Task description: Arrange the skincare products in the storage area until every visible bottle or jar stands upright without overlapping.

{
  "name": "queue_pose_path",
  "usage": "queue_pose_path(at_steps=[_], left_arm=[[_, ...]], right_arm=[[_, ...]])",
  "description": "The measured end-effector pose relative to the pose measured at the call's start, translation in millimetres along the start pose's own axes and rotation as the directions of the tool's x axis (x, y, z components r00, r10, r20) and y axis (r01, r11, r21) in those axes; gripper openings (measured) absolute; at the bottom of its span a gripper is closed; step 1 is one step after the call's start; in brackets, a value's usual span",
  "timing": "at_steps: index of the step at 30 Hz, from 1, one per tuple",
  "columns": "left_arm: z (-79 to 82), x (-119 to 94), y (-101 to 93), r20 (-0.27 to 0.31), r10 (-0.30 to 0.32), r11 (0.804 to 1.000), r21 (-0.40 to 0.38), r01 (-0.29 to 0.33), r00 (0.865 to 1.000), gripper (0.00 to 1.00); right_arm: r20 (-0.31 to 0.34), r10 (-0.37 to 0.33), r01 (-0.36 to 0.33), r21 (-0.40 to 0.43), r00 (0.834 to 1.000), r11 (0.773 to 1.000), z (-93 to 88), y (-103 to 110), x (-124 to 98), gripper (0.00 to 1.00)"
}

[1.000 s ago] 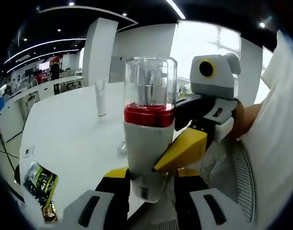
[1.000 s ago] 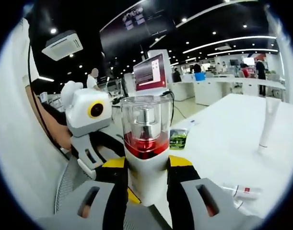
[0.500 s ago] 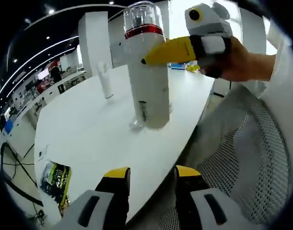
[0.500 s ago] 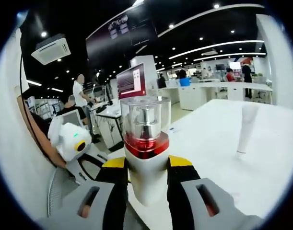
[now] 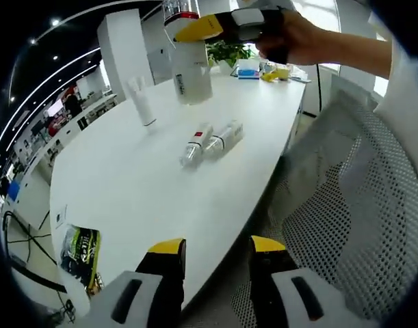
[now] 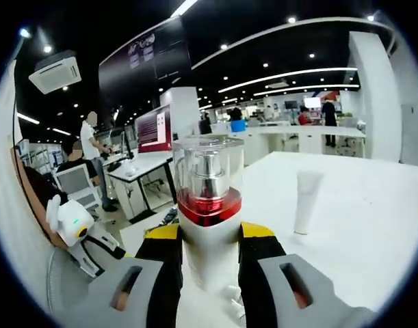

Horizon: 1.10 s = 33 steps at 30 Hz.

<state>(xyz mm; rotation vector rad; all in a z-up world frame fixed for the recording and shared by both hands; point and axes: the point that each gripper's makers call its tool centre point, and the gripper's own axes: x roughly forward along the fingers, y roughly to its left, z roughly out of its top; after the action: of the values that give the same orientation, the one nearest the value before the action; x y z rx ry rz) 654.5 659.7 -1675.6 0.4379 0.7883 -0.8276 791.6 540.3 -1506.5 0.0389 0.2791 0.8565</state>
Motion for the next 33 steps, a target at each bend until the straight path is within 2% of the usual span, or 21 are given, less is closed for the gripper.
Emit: queue_pose_path(at_steps=[7,16,28,33], left_arm=[[-5.4,2,-0.8,-0.023,-0.011,1.000,-0.009,0.011,1.000,0.38],[-11.1,4,-0.2,-0.051,-0.012,1.000,-0.019,0.011,0.999,0.41],[-14.9,4,1.2,-0.073,-0.014,1.000,-0.018,0.013,0.997,0.41],[-15.6,4,0.2,-0.077,-0.018,1.000,-0.011,0.017,0.997,0.41]], right_arm=[[0.023,-0.050,0.050,0.000,0.998,0.999,12.5,-30,0,0.27],[0.039,-0.104,0.103,0.028,0.994,0.994,17.2,-60,-5,0.27],[0.059,-0.165,0.160,0.084,0.985,0.984,16.0,-87,-9,0.27],[0.054,-0.179,0.175,0.078,0.982,0.982,15.8,-92,-7,0.27]])
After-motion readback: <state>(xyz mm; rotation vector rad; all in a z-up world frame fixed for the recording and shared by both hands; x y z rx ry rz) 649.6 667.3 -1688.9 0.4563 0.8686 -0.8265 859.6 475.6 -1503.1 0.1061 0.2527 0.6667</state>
